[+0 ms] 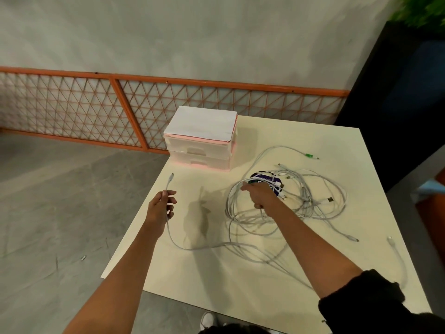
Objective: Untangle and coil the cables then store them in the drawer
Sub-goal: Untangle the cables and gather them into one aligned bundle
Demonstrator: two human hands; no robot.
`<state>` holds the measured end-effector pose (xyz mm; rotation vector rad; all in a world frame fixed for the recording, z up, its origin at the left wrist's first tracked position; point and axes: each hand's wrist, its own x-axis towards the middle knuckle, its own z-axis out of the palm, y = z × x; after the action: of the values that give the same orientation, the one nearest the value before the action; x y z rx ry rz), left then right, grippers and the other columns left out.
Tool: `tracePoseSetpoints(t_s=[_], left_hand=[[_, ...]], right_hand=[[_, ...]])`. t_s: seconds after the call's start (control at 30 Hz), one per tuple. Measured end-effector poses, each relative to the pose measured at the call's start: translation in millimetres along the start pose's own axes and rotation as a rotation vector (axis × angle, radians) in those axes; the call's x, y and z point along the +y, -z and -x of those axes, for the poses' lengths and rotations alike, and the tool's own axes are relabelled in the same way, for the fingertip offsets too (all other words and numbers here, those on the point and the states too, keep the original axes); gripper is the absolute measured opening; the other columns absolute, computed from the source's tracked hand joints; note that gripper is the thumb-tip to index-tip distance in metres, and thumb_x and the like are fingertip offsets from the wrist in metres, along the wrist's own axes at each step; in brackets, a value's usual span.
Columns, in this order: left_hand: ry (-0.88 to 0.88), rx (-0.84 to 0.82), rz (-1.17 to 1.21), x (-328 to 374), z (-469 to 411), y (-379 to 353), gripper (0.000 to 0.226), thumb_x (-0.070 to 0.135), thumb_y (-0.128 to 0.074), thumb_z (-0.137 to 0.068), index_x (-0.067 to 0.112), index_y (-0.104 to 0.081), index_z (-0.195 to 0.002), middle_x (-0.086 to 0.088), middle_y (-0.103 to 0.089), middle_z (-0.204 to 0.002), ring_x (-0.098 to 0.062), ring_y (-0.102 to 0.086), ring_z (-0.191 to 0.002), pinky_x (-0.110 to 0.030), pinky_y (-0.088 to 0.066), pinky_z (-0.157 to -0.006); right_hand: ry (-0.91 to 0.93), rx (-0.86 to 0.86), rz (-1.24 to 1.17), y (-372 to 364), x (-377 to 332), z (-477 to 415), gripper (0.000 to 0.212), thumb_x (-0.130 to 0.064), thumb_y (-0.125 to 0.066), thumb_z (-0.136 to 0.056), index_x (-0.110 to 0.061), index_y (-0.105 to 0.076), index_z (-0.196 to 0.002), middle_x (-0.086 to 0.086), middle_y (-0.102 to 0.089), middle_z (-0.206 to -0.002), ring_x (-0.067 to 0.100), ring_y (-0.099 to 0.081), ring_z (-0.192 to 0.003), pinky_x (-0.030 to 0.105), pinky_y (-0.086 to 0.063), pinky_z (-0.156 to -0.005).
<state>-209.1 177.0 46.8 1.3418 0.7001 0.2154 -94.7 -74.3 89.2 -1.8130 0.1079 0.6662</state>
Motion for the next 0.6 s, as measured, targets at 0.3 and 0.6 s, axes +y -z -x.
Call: tracePoseSetpoints(t_s=[0.3, 0.6], left_hand=[[0.012, -0.032, -0.011, -1, 2, -4, 0.029, 0.026, -0.038, -0.104, 0.018, -0.063, -0.091, 0.001, -0.052, -0.073, -0.011, -0.038, -0.058, -0.019, -0.032, -0.05], [0.013, -0.053, -0.038, -4, 1, -17, 0.029, 0.026, -0.039, -0.103, 0.018, -0.063, -0.09, 0.0, -0.052, -0.073, -0.013, -0.038, -0.059, -0.022, -0.03, -0.054]], right_hand=[[0.174, -0.267, -0.442, 23, -34, 4, 0.011, 0.0, -0.042, -0.098, -0.005, -0.052, -0.101, 0.02, -0.054, -0.131, 0.027, -0.057, -0.114, 0.036, -0.042, -0.102], [0.069, -0.117, 0.164, 19, 31, 0, 0.032, -0.017, -0.052, -0.097, -0.007, -0.056, -0.127, 0.01, -0.059, -0.12, 0.019, -0.053, -0.111, 0.022, -0.038, -0.085]])
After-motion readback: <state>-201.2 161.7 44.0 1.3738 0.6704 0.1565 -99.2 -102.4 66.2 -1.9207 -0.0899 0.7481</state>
